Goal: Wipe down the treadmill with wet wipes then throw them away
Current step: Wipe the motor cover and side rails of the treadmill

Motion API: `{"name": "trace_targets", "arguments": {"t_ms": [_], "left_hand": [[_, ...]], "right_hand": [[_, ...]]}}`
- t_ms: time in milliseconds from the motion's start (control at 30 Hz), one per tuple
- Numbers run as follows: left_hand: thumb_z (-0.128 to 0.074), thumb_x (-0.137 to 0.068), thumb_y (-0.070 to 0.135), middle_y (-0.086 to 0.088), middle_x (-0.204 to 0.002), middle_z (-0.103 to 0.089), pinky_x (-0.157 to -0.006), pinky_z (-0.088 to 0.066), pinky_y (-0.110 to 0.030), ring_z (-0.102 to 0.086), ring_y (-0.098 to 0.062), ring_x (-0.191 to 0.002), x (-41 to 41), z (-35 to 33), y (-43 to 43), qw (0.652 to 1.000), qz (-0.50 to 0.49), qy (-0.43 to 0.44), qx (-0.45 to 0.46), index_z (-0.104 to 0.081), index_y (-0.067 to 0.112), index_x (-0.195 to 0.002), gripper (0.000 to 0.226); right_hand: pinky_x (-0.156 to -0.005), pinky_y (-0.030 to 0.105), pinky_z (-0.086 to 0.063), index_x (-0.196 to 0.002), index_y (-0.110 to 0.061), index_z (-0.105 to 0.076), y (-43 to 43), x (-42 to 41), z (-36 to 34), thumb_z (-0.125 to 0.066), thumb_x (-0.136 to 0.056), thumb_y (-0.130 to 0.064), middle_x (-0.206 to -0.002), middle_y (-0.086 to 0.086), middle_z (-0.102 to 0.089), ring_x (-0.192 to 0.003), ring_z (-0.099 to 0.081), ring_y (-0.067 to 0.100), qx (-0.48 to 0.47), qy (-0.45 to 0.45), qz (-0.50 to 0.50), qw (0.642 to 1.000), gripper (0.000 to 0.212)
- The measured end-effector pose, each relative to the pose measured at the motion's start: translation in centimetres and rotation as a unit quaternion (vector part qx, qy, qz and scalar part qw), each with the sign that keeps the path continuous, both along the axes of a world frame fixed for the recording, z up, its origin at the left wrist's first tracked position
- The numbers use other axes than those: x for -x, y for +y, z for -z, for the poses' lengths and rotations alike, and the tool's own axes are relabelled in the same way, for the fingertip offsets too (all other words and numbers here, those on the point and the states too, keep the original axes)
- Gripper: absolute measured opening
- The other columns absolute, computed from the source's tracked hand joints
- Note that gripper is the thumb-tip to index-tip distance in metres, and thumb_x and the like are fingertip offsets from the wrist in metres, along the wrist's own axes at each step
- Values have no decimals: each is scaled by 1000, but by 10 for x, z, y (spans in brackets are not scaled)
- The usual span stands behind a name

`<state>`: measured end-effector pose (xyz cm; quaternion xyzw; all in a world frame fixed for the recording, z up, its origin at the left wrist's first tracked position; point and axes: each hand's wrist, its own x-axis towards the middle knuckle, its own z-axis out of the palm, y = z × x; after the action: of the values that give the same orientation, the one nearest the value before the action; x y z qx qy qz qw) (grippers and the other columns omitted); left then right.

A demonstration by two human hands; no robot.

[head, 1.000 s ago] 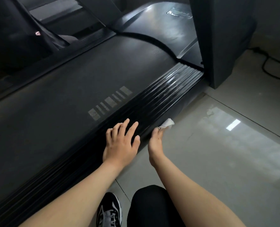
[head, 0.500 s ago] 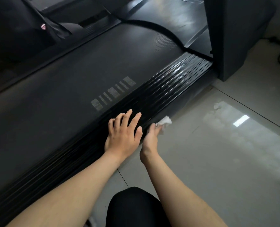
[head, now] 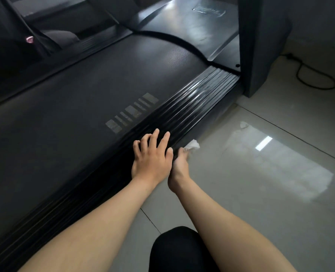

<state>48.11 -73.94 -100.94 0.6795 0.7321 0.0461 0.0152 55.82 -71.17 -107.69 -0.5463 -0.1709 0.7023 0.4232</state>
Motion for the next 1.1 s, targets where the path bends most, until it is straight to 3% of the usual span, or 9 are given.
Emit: {"name": "trace_targets", "arguments": {"t_ms": [167,267,400,500,567,633,700,900,1100], "left_hand": [[-27,-106,40,-4,-169,-11,-123,-8,-49,-12,-24,-152,8,-3,-2,998,21,-55,11,-19,28,-161,57],[-34,-104,37,-4,-169,-12,-123,-4,-47,-10,-23,-153,16,-3,-1,993,46,-106,10,-24,24,-160,58],[-44,-101,31,-5,-168,-20,-123,-4,-45,-12,-22,-153,28,-4,-4,982,74,-175,-8,-34,19,-157,58],[-45,-97,26,-4,-165,-27,-124,-3,-42,-14,-19,-154,37,-9,-6,964,92,-251,-6,-38,16,-156,60],[-46,-95,20,-3,-165,-30,-126,-5,-39,-15,-16,-154,46,-12,-7,941,112,-320,11,-37,14,-156,62],[-48,-96,10,-1,-165,-29,-127,-9,-34,-16,-13,-154,62,-13,-9,919,138,-369,37,-34,12,-157,62],[-47,-97,8,-1,-166,-26,-126,-9,-30,-14,-13,-154,79,-10,-14,915,154,-372,39,-31,11,-158,63],[-47,-99,30,-7,-170,-8,-125,7,-48,6,-26,-156,102,-4,-31,972,93,-217,-8,-21,14,-161,69],[-39,-102,50,-10,-170,-3,-126,2,-47,4,-26,-156,132,0,-31,980,88,-178,32,-13,16,-162,74]], "right_hand": [[-127,41,-14,-160,-38,1,4,6,-13,-28,-100,-66,-167,-20,3,-153,-6,3,-116,-63,21,991,72],[-122,46,-28,-159,-37,-19,-7,14,8,-35,-77,-91,-164,-8,-27,-148,-31,14,-49,-33,3,998,99],[-114,48,-37,-149,-32,-41,-17,18,24,-27,-84,-79,-150,-5,-51,-134,-49,16,41,-28,-9,999,82],[-79,30,-53,-132,-26,-55,-17,22,-15,-26,-103,-60,-119,-6,-66,-94,-61,10,15,-67,23,997,53],[-102,31,-45,-137,-36,-44,-10,23,-33,-25,-110,-43,-128,-12,-57,-111,-56,9,-49,-133,66,988,34],[-124,35,-19,-159,-29,-19,-12,23,-41,-22,-111,-36,-165,-9,-21,-149,-25,14,-114,-224,59,966,48],[-123,26,-1,-162,-20,-2,-20,22,-43,-20,-112,-32,-168,-8,8,-154,4,8,-162,-299,24,940,54],[-123,26,7,-158,-14,-24,-42,42,-44,-34,-110,-18,-168,-1,-5,-146,9,0,-290,-468,-71,832,49],[-122,36,14,-155,-30,-37,-81,49,-54,-14,-96,-58,-164,-13,-24,-153,-3,3,-347,-609,-246,670,69]]}}
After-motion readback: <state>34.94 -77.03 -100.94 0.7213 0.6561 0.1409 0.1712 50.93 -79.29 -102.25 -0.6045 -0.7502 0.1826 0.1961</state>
